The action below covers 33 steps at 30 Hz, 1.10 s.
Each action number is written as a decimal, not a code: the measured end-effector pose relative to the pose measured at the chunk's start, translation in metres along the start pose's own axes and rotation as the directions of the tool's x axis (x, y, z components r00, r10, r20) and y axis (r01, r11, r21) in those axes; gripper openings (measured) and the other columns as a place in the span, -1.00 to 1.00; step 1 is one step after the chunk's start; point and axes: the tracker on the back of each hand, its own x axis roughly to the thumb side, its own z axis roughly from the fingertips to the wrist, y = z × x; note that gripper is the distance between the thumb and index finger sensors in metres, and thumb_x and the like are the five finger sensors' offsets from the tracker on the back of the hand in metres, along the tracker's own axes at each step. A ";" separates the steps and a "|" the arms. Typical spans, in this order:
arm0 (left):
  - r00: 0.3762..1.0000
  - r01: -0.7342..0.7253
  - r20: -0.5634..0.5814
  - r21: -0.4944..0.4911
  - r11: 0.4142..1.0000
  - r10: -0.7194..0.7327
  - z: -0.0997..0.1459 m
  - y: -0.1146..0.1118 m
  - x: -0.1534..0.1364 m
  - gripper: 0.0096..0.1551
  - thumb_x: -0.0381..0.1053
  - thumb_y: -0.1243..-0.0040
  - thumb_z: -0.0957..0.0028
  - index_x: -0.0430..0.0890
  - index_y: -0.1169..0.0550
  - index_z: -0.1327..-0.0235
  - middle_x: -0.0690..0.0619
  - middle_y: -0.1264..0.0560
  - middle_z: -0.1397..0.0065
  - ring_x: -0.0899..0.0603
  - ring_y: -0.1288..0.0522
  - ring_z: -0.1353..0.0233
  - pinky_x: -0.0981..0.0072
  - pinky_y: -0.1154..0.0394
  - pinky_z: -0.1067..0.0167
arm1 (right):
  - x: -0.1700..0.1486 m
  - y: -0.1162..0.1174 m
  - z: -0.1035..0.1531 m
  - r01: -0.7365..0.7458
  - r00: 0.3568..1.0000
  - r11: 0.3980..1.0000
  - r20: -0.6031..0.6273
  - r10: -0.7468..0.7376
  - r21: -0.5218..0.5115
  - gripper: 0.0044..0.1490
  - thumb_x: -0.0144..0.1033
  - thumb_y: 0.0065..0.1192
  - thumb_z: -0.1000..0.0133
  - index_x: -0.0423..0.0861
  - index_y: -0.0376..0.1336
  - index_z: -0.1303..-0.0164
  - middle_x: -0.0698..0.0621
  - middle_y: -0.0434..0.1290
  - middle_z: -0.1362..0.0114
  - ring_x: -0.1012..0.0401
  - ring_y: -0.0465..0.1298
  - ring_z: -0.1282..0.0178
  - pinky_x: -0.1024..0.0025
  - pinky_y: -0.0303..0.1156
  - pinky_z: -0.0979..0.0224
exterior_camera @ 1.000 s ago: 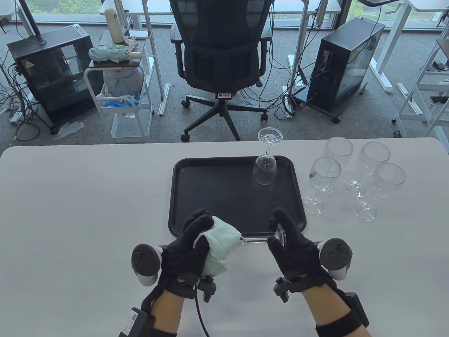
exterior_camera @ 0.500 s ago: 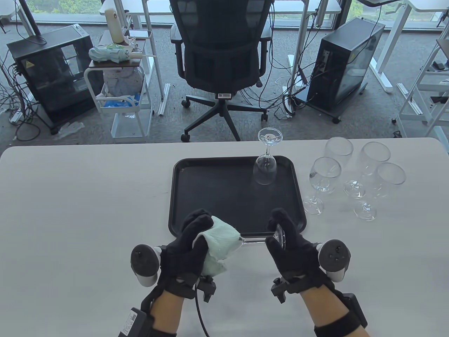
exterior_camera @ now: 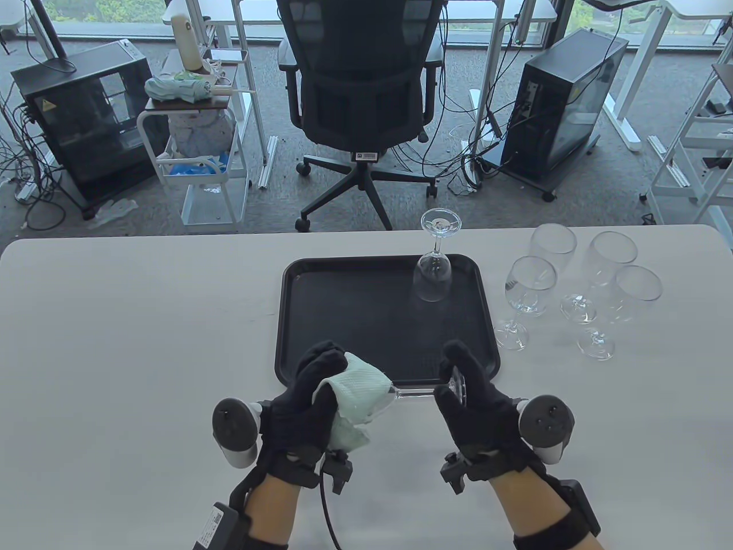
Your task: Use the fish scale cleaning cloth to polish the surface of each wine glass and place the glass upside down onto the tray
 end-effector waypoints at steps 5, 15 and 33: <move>0.997 -0.067 -0.035 -0.001 0.998 0.067 0.000 0.004 -0.007 -0.31 0.48 -0.06 -0.13 0.17 -0.40 -0.44 -0.01 -0.24 -0.66 -0.31 -0.37 -0.52 -0.24 -0.59 -0.09 | 0.014 0.002 0.002 -0.279 0.915 0.958 0.285 0.286 -0.068 0.15 0.33 0.23 -0.13 0.09 -0.31 -0.64 -0.23 0.08 -0.61 -0.10 0.53 -0.04 0.10 0.59 0.02; 0.997 -0.075 -0.019 -0.011 0.997 0.075 0.000 -0.001 -0.003 -0.31 0.47 -0.06 -0.13 0.18 -0.39 -0.44 0.00 -0.24 -0.65 -0.30 -0.37 -0.52 -0.22 -0.59 -0.09 | 0.017 -0.001 0.002 -0.238 0.940 0.963 0.221 0.261 -0.125 0.01 0.36 0.06 -0.19 0.05 -0.19 -0.66 -0.22 0.22 -0.49 0.02 0.55 0.06 0.27 0.61 0.13; 0.992 -0.124 -0.021 0.079 0.989 0.126 -0.001 0.021 -0.006 -0.41 0.35 -0.03 -0.19 0.08 -0.47 -0.37 -0.01 -0.38 -0.57 -0.29 -0.46 -0.47 -0.26 -0.57 -0.18 | 0.062 -0.001 -0.068 -0.803 0.554 0.526 -0.026 0.832 -0.280 0.02 0.47 0.22 -0.18 0.20 -0.24 -0.52 -0.22 0.14 -0.52 0.02 0.46 -0.10 0.21 0.54 -0.05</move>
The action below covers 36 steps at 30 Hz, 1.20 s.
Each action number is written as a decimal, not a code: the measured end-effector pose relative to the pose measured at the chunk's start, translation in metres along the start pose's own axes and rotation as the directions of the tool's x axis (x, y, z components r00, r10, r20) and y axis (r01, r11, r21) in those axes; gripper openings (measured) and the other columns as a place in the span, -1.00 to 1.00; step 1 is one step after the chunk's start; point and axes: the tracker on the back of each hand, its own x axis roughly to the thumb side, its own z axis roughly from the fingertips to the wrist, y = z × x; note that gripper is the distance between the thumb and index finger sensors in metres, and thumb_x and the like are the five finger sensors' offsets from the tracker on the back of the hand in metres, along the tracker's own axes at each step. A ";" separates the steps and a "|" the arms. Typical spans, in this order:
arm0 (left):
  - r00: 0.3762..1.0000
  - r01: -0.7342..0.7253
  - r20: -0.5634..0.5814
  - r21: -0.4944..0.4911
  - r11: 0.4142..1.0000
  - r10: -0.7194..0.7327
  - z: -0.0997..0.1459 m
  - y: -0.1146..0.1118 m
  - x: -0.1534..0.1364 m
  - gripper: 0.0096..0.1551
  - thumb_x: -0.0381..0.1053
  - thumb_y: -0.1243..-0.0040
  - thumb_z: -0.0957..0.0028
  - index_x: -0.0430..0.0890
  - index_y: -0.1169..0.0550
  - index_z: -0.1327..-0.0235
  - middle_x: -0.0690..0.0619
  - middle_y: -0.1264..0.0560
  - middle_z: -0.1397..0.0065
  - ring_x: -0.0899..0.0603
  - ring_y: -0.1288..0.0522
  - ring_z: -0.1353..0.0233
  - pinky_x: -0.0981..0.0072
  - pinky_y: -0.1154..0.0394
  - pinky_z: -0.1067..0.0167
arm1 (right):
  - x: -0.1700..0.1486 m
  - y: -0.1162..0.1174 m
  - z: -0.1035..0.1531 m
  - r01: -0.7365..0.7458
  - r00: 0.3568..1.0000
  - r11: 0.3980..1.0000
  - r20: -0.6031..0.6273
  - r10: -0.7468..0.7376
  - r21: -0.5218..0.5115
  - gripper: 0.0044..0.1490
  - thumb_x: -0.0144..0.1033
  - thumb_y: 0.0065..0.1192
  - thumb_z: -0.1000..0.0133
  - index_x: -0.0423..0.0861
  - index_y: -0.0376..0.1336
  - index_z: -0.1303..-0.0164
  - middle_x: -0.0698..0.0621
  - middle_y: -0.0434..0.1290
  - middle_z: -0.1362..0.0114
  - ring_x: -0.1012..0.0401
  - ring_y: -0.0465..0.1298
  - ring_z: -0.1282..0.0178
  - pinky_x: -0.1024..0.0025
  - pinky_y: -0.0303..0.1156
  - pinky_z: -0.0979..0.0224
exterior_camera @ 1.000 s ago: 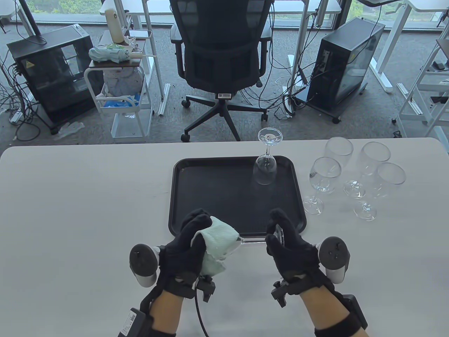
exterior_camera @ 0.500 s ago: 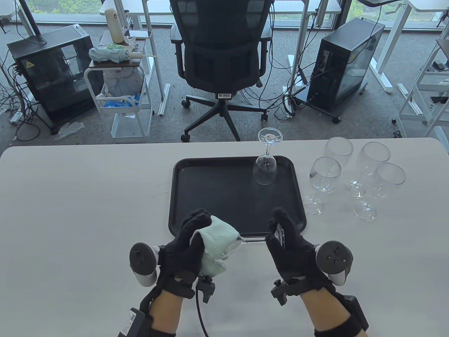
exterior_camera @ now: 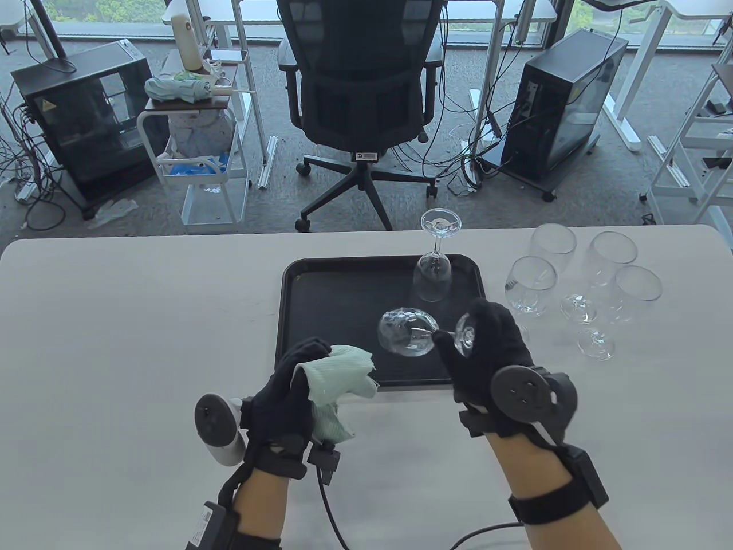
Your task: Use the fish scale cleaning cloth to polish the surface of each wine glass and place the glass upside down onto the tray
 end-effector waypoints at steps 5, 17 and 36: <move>1.000 -0.007 0.002 -0.006 1.000 0.007 0.000 -0.001 0.000 -0.41 0.35 -0.03 -0.19 0.08 -0.47 -0.37 -0.01 -0.39 -0.57 -0.29 -0.47 -0.46 -0.25 -0.57 -0.18 | 0.034 0.056 -0.047 -0.143 0.990 0.982 0.035 0.140 0.119 -0.02 0.45 0.23 -0.16 0.15 -0.17 -0.47 -0.24 0.06 -0.53 0.02 0.42 -0.16 0.18 0.51 -0.11; 1.000 -0.021 -0.005 -0.008 1.000 0.021 -0.002 -0.001 -0.002 -0.41 0.34 -0.02 -0.20 0.07 -0.47 -0.38 -0.01 -0.39 -0.56 -0.28 -0.48 -0.45 -0.23 -0.58 -0.16 | 0.063 0.140 -0.101 -0.281 0.956 0.930 -0.020 0.293 0.237 -0.04 0.43 0.26 -0.15 0.12 -0.12 -0.45 -0.25 0.02 -0.55 0.00 0.39 -0.20 0.15 0.50 -0.15; 0.999 -0.049 -0.024 -0.005 0.999 0.049 -0.003 0.002 -0.006 -0.41 0.33 -0.01 -0.20 0.05 -0.47 -0.37 -0.02 -0.41 -0.55 -0.27 -0.50 -0.41 -0.22 -0.59 -0.15 | 0.040 0.155 -0.132 -0.032 0.973 0.913 -0.197 0.122 0.406 0.07 0.44 0.20 -0.12 0.40 -0.33 -0.59 0.02 -0.40 -0.72 -0.21 0.32 -0.49 -0.05 0.44 -0.35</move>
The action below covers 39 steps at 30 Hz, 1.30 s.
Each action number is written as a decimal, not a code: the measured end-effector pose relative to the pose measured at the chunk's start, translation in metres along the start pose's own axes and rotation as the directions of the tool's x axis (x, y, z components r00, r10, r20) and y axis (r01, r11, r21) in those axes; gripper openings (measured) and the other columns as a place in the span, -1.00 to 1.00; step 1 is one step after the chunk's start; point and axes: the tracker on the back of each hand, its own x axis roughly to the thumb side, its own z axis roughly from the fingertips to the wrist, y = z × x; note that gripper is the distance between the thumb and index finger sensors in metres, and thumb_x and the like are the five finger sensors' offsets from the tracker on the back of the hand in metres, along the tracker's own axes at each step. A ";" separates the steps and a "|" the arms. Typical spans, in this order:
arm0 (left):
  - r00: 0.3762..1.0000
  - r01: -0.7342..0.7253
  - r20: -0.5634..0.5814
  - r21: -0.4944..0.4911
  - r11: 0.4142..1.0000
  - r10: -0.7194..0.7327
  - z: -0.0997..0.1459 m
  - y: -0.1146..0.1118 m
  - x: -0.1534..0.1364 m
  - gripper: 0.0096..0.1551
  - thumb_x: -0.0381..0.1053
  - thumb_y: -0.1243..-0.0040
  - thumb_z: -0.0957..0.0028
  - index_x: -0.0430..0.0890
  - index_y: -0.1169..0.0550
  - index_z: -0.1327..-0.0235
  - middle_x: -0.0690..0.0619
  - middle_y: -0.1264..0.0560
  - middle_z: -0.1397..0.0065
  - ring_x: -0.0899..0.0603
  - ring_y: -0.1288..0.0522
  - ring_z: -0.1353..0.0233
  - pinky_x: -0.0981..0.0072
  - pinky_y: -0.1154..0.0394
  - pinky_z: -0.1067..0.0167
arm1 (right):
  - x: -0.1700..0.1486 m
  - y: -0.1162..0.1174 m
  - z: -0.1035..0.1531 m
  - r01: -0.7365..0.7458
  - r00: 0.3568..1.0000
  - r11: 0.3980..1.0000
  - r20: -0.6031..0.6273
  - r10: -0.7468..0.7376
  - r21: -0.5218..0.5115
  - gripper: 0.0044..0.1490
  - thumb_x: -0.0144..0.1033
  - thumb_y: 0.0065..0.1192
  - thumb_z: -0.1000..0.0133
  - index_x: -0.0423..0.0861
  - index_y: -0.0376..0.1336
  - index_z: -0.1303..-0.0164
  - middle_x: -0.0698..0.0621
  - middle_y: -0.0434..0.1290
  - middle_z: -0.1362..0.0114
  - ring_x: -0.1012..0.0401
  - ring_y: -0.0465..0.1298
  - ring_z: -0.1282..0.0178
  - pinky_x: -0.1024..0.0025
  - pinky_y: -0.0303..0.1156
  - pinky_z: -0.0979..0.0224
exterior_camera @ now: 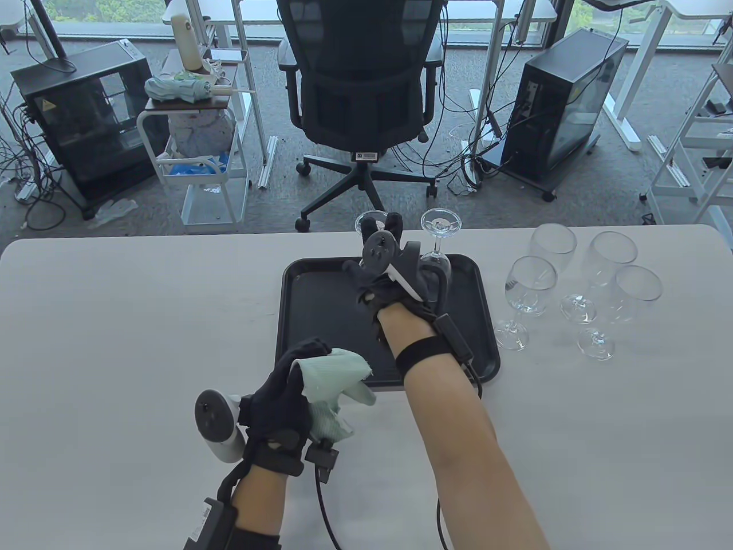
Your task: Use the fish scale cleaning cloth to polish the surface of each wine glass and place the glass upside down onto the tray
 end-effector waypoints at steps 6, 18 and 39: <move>1.000 0.005 0.003 -0.007 1.000 -0.005 0.000 -0.001 -0.001 -0.41 0.33 -0.01 -0.20 0.06 -0.47 -0.37 -0.02 -0.41 -0.55 -0.28 -0.50 -0.41 -0.23 -0.58 -0.16 | -0.024 -0.015 0.048 0.105 0.981 0.994 0.168 -0.098 -0.032 0.05 0.40 0.21 -0.13 0.23 -0.20 -0.65 -0.04 -0.27 -0.73 -0.18 0.39 -0.45 -0.04 0.47 -0.33; 1.000 -0.013 0.002 0.000 1.000 0.013 0.002 -0.004 0.000 -0.42 0.33 0.00 -0.21 0.06 -0.47 -0.37 -0.01 -0.40 -0.55 -0.28 -0.49 -0.43 -0.27 -0.56 -0.20 | -0.164 -0.005 0.164 0.256 0.966 0.960 -0.008 -0.257 0.112 -0.08 0.37 0.23 -0.13 0.01 0.18 -0.55 -0.17 0.32 -0.59 -0.15 0.49 -0.35 -0.06 0.51 -0.28; 1.000 -0.005 0.015 0.015 1.000 0.005 0.002 -0.001 0.002 -0.42 0.32 0.00 -0.21 0.06 -0.48 -0.36 -0.01 -0.41 -0.55 -0.28 -0.49 -0.43 -0.30 -0.54 -0.22 | -0.267 0.019 0.106 0.501 0.623 0.855 -0.629 -0.465 -0.134 0.29 0.44 0.34 -0.06 0.00 -0.25 -0.66 -0.20 -0.19 -0.72 -0.26 -0.06 -0.63 -0.24 0.12 -0.53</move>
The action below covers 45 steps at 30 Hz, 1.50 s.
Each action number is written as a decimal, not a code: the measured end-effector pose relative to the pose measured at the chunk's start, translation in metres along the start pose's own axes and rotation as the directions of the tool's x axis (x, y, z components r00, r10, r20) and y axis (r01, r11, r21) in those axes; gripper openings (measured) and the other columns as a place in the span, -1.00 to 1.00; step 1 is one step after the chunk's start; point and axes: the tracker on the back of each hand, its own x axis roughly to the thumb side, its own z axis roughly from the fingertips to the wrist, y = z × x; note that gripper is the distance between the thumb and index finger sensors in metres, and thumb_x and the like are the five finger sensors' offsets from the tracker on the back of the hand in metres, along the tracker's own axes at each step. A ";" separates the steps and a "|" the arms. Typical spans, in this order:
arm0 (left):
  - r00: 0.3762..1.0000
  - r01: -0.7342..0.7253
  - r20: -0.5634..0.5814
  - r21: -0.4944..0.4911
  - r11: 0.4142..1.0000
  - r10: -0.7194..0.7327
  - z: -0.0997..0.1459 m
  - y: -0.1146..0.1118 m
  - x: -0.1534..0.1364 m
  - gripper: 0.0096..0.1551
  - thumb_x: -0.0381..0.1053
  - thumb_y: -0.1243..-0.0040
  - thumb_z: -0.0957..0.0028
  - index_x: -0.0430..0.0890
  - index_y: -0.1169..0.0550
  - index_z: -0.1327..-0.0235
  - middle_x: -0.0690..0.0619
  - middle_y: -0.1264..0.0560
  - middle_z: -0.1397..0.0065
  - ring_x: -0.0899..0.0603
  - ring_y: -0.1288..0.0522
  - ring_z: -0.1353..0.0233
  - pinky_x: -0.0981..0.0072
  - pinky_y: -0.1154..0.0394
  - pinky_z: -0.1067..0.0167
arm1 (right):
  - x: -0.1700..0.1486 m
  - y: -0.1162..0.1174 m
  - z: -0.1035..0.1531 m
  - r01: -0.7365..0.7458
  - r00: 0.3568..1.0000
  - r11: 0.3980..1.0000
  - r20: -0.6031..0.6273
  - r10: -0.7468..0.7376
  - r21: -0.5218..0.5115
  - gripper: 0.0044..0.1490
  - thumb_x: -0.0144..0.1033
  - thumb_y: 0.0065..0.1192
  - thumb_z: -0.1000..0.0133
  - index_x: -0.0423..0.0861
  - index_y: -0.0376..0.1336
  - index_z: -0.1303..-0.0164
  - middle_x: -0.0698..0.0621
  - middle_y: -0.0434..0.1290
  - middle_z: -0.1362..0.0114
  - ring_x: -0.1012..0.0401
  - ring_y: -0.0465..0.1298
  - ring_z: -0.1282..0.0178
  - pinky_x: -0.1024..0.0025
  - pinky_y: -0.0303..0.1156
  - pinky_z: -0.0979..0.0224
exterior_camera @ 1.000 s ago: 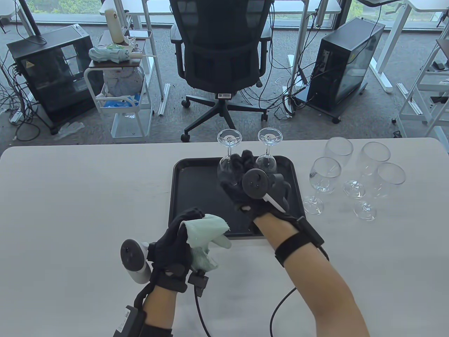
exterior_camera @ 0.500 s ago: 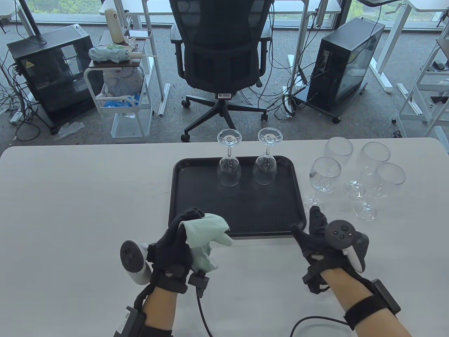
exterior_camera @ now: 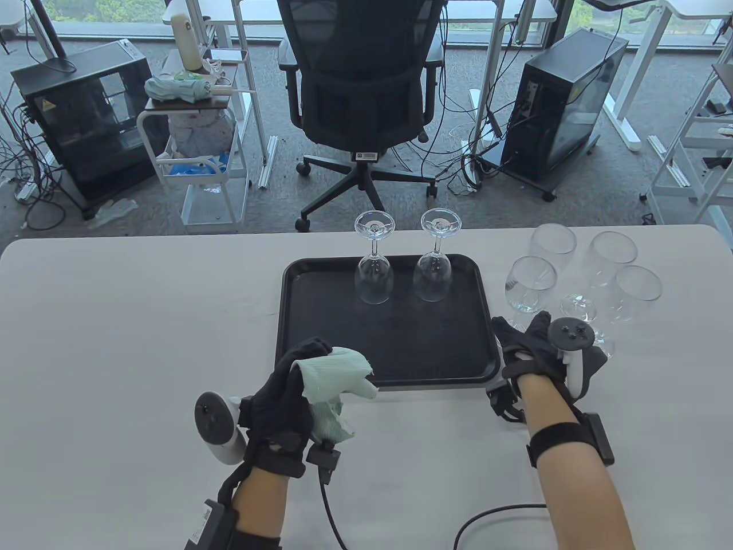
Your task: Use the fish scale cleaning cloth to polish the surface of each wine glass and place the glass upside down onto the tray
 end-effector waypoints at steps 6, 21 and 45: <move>1.000 -0.003 0.003 0.014 1.000 0.003 0.000 0.005 0.001 -0.42 0.32 0.01 -0.21 0.06 -0.48 -0.37 -0.01 -0.41 -0.55 -0.28 -0.49 -0.43 -0.30 -0.54 -0.23 | 0.007 0.008 -0.015 -0.021 0.997 0.998 -0.071 0.017 -0.058 0.09 0.35 0.37 -0.08 0.04 -0.02 -0.65 -0.19 -0.07 -0.72 -0.25 -0.01 -0.62 -0.18 0.08 -0.54; 1.000 -0.008 -0.015 0.030 1.000 0.008 0.000 0.008 0.000 -0.42 0.32 0.01 -0.21 0.06 -0.47 -0.37 -0.01 -0.40 -0.56 -0.28 -0.48 -0.44 -0.30 -0.53 -0.23 | -0.012 -0.009 -0.002 0.050 0.998 0.996 0.032 -0.048 -0.073 -0.43 0.02 0.41 -0.13 0.11 0.37 -0.34 -0.15 0.33 -0.56 -0.20 0.27 -0.52 -0.16 0.23 -0.48; 0.997 0.082 0.017 -0.018 0.996 -0.082 0.003 -0.018 0.007 -0.40 0.33 0.03 -0.20 0.10 -0.44 -0.42 0.00 -0.32 -0.63 -0.29 -0.30 -0.60 -0.46 -0.29 -0.43 | 0.072 0.018 0.218 -0.300 0.138 0.735 0.735 0.664 -0.608 -0.32 -0.12 0.43 -0.13 0.18 0.25 -0.48 -0.03 0.56 -0.29 0.00 0.39 -0.49 -0.06 0.42 -0.33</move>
